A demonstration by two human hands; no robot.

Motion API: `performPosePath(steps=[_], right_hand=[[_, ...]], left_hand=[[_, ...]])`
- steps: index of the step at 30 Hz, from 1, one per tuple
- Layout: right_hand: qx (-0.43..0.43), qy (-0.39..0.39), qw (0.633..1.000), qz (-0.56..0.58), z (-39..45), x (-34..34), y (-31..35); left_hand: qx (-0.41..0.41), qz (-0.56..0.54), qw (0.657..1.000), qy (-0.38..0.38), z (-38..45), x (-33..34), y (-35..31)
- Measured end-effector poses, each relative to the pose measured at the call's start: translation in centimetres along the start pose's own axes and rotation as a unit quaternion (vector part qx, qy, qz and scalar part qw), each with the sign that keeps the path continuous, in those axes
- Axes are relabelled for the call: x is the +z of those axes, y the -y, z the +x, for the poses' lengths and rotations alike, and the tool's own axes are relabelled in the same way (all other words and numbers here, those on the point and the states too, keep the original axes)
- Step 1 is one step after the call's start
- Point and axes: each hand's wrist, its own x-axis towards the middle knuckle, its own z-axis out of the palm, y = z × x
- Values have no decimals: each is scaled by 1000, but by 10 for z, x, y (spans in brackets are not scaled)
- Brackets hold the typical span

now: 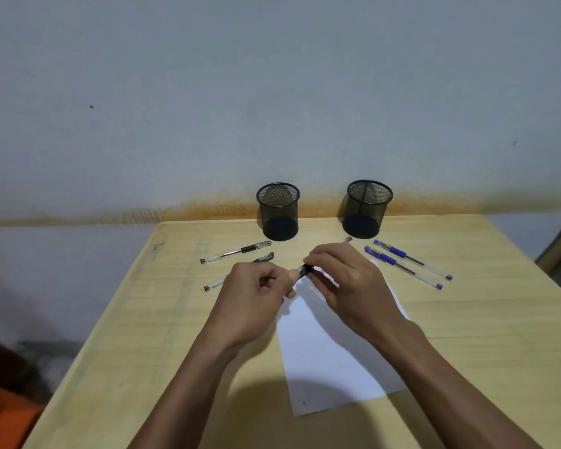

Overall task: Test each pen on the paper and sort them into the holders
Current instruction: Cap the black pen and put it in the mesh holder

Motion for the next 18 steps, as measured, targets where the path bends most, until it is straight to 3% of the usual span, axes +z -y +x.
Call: performPosePath(steps=[3,5,9,14,16,18], right_hand=[[48,-15,998,36,9,0,-6],[148,-65,981,109,21,-3,-8],[341,-138,898,242,58,-6,-21],[406,-183,808,386,109,-1,-36],[415,-193,805,377,124,9,-43],[417,-173,828,331,134,24,-53]], left_hand=[[-4,-60,998,12,11,-5,3],[-3,-83,996,-31,25,-7,8],[18,-23,987,-156,63,-4,13],[33,71,979,-187,120,5,18],[21,83,980,-181,139,8,21],[12,78,981,-175,154,11,26]])
